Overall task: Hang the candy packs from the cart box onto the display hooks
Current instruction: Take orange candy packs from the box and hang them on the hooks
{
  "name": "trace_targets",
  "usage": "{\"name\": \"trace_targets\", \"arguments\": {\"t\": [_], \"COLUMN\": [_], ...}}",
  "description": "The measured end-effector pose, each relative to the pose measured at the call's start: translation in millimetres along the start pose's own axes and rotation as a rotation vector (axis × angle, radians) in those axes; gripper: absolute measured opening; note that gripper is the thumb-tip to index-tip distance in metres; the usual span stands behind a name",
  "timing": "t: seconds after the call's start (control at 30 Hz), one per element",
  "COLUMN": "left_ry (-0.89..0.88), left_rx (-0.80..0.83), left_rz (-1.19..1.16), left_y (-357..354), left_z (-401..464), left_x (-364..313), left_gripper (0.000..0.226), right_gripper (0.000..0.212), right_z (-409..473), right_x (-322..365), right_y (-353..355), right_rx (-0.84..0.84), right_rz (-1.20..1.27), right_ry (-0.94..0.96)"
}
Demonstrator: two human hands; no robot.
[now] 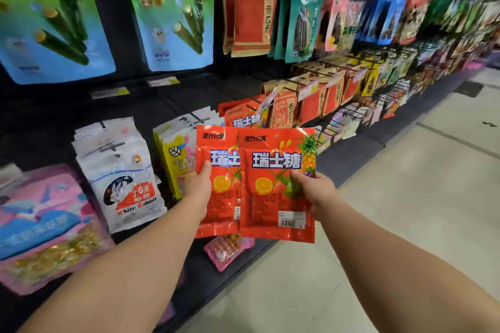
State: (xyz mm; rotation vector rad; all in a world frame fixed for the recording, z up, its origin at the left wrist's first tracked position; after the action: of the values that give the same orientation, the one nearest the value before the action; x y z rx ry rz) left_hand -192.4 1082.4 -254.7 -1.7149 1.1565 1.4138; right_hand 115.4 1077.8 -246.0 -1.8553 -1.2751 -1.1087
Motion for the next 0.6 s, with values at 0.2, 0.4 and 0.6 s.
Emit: {"name": "trace_targets", "arguments": {"t": [0.2,0.4,0.6], "left_ry": [-0.013,0.01,0.028], "left_rx": [-0.172,-0.395,-0.537], "left_rz": [0.016,-0.045,-0.091], "left_y": [-2.4,-23.8,-46.4], "left_z": [31.0,26.9,14.1], "left_x": [18.6,27.4,21.8], "left_gripper": [0.058,0.046,0.044], "right_gripper": [0.046,0.043,0.037], "right_z": [74.0,137.1,160.9], "right_x": [1.1,24.7,45.4], "right_y": [-31.7,-46.3,-49.3], "right_rx": [0.153,0.327,0.428], "right_rz": [-0.081,-0.208,-0.278], "right_ry": [-0.093,-0.132,-0.179]}}
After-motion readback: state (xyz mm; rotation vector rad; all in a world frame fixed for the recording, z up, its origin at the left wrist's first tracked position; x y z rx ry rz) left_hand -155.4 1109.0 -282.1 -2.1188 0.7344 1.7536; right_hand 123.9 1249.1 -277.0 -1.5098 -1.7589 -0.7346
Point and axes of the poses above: each hand's wrist, its own z-axis towards the middle knuckle, its own y-axis out of the back of the hand, x = y × z, the point moved 10 cm from there along z, towards the middle knuckle, and after that the axes turned 6 degrees about -y, right-handed, at the moved point
